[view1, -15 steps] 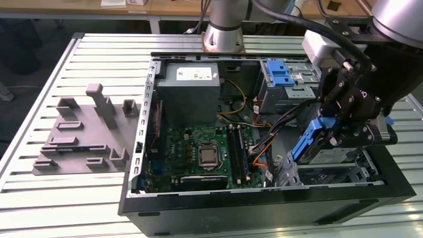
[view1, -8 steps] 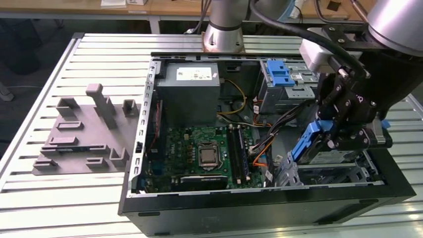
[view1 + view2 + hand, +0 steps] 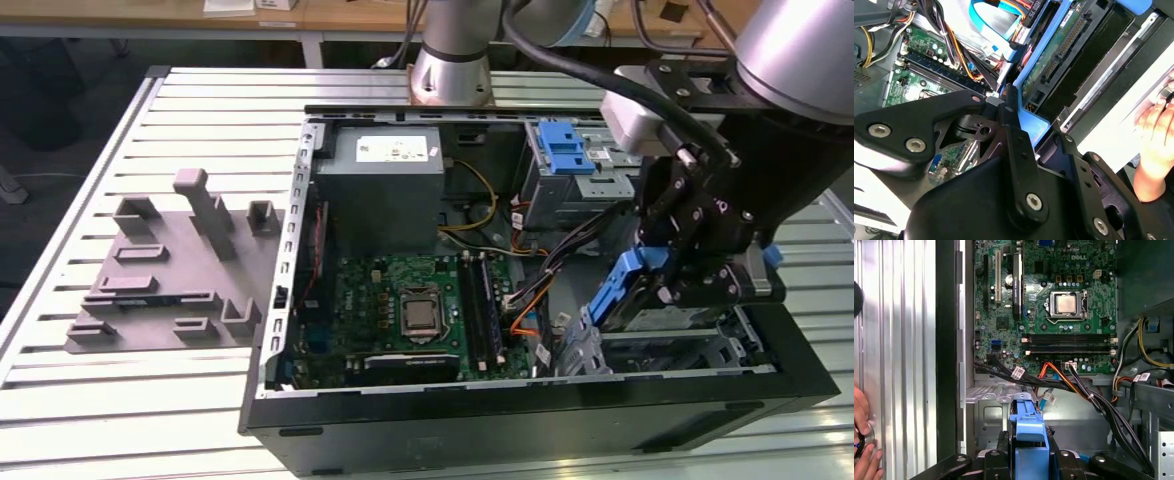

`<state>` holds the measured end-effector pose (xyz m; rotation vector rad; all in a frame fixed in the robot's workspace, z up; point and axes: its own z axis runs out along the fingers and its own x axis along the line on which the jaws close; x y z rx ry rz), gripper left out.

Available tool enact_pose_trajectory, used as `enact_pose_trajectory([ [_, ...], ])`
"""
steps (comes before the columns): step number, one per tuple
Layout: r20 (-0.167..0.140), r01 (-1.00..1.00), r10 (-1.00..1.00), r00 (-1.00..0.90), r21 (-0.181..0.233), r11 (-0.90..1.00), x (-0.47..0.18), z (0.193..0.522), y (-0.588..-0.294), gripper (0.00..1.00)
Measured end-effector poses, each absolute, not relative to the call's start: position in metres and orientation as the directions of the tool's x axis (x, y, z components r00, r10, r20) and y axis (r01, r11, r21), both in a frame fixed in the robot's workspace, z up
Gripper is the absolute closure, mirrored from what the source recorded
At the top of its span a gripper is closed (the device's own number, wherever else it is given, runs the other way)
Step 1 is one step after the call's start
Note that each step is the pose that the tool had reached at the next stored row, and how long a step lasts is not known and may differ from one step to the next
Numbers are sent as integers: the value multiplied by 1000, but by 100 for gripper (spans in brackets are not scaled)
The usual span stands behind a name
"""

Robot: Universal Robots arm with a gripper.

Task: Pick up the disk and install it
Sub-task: 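Insert the disk into the insertion slot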

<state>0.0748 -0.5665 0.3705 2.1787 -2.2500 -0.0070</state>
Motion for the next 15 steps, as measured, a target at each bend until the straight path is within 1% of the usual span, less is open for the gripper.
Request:
enact_pose_trajectory([
  [15, 4, -999, -999, -32, 10, 32, 75, 360, -566, 64],
])
